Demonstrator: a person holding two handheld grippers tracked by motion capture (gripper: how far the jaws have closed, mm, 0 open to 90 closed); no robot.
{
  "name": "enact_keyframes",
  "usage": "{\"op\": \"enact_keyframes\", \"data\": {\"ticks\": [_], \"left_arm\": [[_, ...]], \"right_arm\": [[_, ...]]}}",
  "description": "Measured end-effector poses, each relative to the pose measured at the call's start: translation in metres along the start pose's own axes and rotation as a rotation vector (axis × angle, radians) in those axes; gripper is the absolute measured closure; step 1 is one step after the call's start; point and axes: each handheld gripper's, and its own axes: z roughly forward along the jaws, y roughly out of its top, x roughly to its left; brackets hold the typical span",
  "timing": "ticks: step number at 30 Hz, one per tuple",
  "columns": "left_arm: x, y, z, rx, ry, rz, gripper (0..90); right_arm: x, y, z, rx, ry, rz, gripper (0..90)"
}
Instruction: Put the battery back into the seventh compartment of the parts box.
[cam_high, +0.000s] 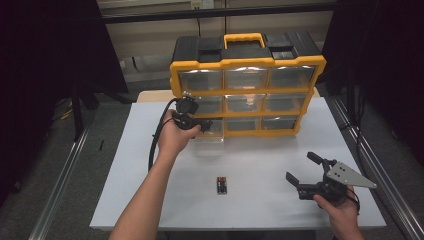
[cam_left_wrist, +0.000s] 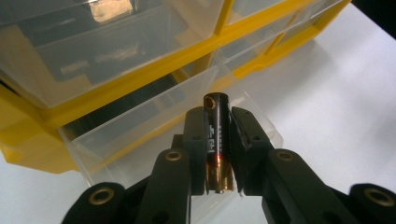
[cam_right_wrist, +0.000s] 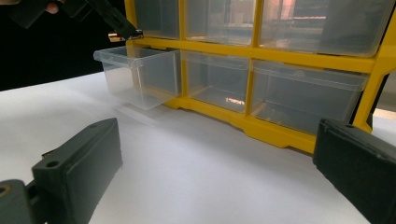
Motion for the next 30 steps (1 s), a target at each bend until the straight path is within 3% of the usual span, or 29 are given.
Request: {"op": "enact_keyframes", "data": {"ticks": [2, 5, 8, 11, 12, 13, 19, 22, 24, 30], "left_arm": [[0.001, 0.000, 0.001, 0.021, 0.015, 0.027, 77.3], [0.001, -0.002, 0.005, 0.003, 0.019, 0.029, 76.9], [0.001, -0.003, 0.005, -0.015, 0.022, 0.045, 64.1], [0.000, -0.004, 0.003, -0.039, 0.013, 0.027, 61.8], [0.001, -0.005, 0.000, -0.024, 0.020, 0.053, 59.7], [-0.001, -0.006, -0.001, -0.037, 0.020, 0.042, 58.0], [-0.004, -0.013, -0.016, -0.048, -0.044, 0.086, 40.7], [-0.007, -0.019, -0.020, -0.076, -0.084, 0.073, 35.7], [-0.008, -0.023, -0.022, -0.070, -0.086, 0.087, 32.7], [-0.016, -0.034, -0.025, -0.087, -0.143, 0.087, 23.3]], "right_arm": [[0.000, 0.000, 0.000, 0.000, 0.001, 0.001, 1.1], [0.000, 0.000, -0.001, 0.000, 0.004, 0.003, 1.1], [0.000, 0.000, 0.000, 0.000, 0.002, 0.003, 1.1], [0.000, 0.000, 0.000, 0.000, 0.005, 0.001, 1.1], [0.000, 0.000, -0.001, 0.001, 0.006, 0.001, 1.1], [0.000, 0.000, -0.001, 0.000, 0.004, 0.002, 1.1], [0.000, 0.000, 0.000, 0.001, 0.001, 0.000, 1.1], [0.000, 0.000, 0.000, 0.000, 0.000, -0.002, 1.1], [0.000, 0.000, 0.000, 0.000, 0.000, -0.001, 1.1], [0.000, 0.000, 0.000, 0.003, 0.002, -0.001, 1.1]]}}
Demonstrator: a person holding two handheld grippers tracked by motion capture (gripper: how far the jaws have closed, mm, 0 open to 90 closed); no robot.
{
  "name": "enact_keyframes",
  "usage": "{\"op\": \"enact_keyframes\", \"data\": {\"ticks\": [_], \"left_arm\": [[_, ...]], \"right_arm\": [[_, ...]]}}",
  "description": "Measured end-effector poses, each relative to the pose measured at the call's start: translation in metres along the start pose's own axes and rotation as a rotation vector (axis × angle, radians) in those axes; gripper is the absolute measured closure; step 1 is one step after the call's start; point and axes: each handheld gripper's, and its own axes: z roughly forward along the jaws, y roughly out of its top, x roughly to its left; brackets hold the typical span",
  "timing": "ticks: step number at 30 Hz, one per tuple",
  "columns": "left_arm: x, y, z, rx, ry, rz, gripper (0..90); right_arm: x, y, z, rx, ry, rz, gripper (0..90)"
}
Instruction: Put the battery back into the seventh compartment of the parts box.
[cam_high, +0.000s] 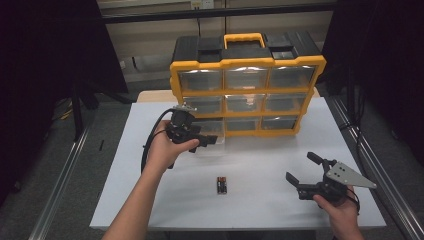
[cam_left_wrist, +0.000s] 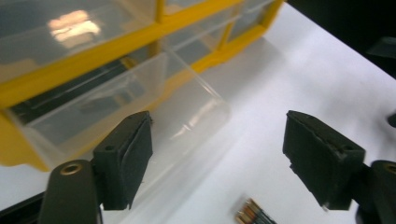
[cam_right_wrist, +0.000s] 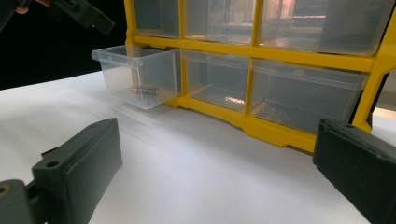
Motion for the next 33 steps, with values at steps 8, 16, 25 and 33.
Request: {"op": "enact_keyframes", "data": {"ticks": [8, 16, 25, 33], "left_arm": [[-0.011, -0.017, 0.003, -0.014, -0.046, 0.030, 16.9], [-0.014, -0.037, 0.008, -0.010, -0.057, 0.038, 14.5], [-0.016, -0.059, 0.014, 0.011, -0.077, 0.060, 14.2], [-0.020, -0.074, 0.018, 0.004, -0.079, 0.069, 14.7]], "right_arm": [[0.000, 0.000, 0.000, -0.002, 0.003, 0.001, 1.1], [0.000, 0.000, 0.000, -0.002, 0.001, 0.001, 1.1], [0.000, 0.000, 0.000, -0.001, 0.003, 0.003, 1.1], [0.001, 0.000, 0.000, 0.000, 0.002, 0.002, 1.1]]}}
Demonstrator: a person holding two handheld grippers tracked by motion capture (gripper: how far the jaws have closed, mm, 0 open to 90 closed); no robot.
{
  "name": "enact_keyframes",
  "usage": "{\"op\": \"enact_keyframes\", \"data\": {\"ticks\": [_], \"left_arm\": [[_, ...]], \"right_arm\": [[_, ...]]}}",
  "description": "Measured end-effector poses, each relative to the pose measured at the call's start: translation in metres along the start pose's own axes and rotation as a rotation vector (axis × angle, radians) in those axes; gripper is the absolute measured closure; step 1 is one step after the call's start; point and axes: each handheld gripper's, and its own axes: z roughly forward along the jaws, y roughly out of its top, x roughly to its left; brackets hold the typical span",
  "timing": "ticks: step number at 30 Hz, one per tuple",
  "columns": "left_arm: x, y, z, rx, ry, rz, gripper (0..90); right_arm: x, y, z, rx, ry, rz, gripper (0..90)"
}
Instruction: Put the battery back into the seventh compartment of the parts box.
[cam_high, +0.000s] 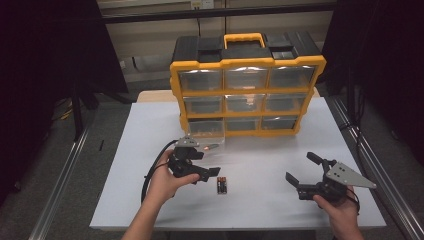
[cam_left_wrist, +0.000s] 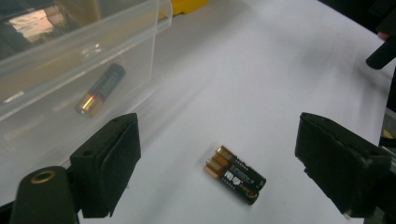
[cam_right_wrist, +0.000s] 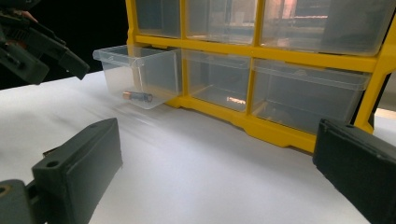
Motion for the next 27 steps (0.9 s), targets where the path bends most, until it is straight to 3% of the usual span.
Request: {"op": "enact_keyframes", "data": {"ticks": [14, 19, 22, 27], "left_arm": [[-0.004, -0.020, 0.010, 0.007, 0.007, 0.030, 17.3], [-0.006, -0.023, 0.012, 0.009, 0.006, 0.040, 23.7], [-0.007, -0.026, 0.016, 0.011, -0.016, 0.043, 28.6], [-0.008, -0.031, 0.023, 0.042, 0.005, 0.049, 34.5]], "right_arm": [[0.000, 0.000, 0.000, -0.002, 0.004, 0.002, 1.2], [0.000, 0.001, 0.000, -0.003, 0.006, 0.000, 1.2], [0.000, 0.001, 0.000, -0.002, 0.007, -0.003, 1.2], [0.000, 0.001, 0.000, -0.003, 0.006, -0.004, 1.2]]}}
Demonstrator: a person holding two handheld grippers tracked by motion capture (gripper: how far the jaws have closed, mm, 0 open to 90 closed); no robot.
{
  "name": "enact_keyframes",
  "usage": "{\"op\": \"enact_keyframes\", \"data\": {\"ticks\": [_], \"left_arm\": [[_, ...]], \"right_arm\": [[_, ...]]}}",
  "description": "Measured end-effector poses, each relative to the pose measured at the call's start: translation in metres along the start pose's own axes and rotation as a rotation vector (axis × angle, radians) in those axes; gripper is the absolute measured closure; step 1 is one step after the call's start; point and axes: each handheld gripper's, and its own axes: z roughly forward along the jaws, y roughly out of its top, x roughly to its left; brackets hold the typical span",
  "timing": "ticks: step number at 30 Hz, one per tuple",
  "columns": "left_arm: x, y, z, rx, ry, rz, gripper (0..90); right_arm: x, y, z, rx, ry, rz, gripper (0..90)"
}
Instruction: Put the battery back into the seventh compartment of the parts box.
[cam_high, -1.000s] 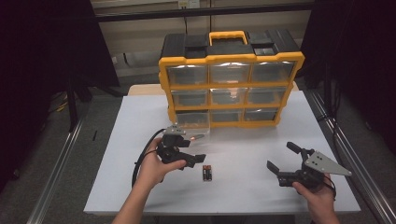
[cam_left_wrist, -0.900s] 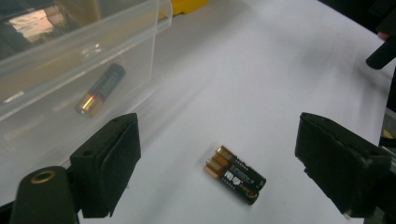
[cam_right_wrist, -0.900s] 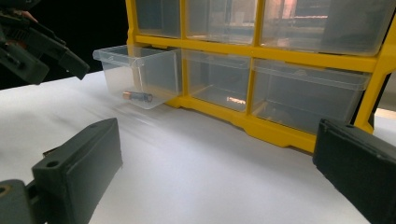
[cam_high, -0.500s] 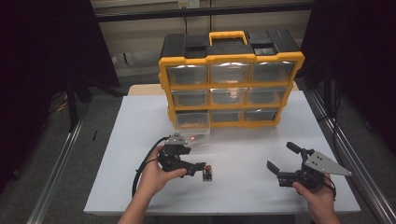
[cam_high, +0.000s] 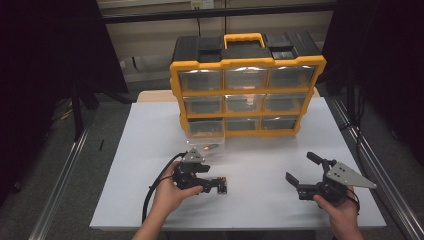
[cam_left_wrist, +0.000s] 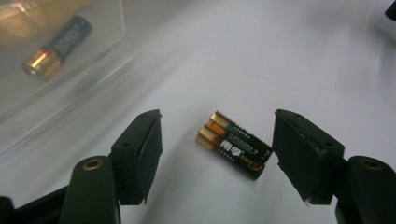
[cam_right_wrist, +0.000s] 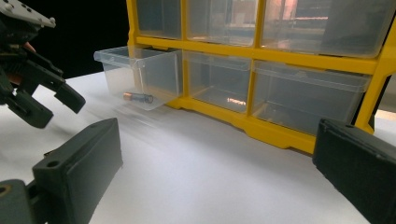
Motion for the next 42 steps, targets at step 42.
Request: {"op": "enact_keyframes", "data": {"ticks": [42], "left_arm": [[-0.010, -0.010, 0.015, 0.133, 0.092, -0.017, 64.8]], "right_arm": [[0.000, 0.001, 0.000, -0.006, 0.003, -0.002, 1.3]]}}
